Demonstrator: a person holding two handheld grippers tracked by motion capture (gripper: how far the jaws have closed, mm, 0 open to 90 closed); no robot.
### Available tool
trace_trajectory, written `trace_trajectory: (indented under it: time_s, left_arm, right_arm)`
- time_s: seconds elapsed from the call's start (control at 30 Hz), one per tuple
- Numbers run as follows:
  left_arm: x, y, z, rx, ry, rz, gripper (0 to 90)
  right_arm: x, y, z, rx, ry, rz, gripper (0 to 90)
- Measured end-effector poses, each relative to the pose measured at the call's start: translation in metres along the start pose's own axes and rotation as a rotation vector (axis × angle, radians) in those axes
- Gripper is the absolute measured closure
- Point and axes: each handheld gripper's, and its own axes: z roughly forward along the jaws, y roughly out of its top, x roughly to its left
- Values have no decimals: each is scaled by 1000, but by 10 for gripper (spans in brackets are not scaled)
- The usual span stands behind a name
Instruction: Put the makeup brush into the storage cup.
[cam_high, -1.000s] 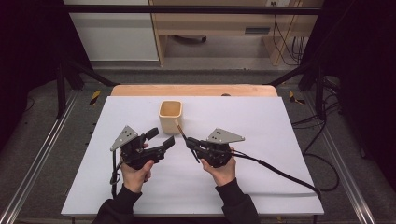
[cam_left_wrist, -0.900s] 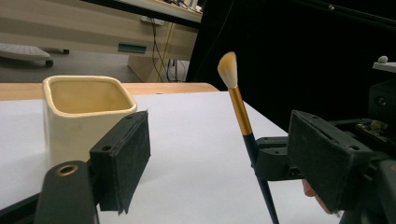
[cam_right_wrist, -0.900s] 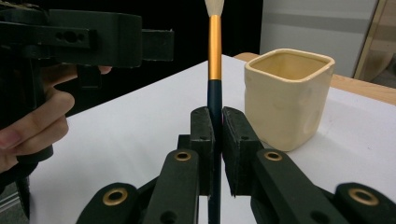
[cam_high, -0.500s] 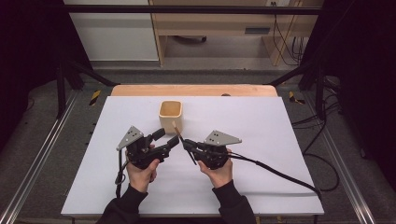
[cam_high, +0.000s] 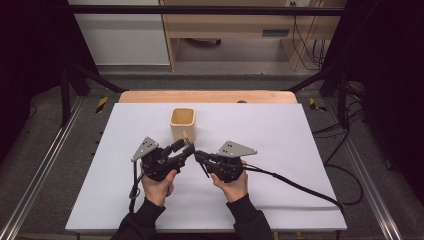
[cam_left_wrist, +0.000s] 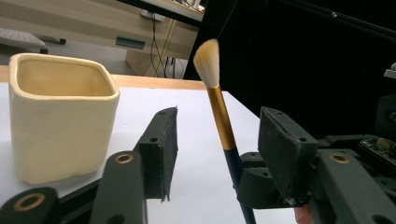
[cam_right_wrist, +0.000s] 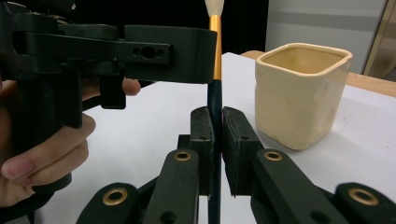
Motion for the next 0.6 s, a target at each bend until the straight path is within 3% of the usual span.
trace_trajectory:
  time_s: [0.6]
  left_arm:
    - [-2, -3, 2, -5, 21, -58, 672]
  right_arm:
    - [2, -1, 2, 0, 3, -9, 837]
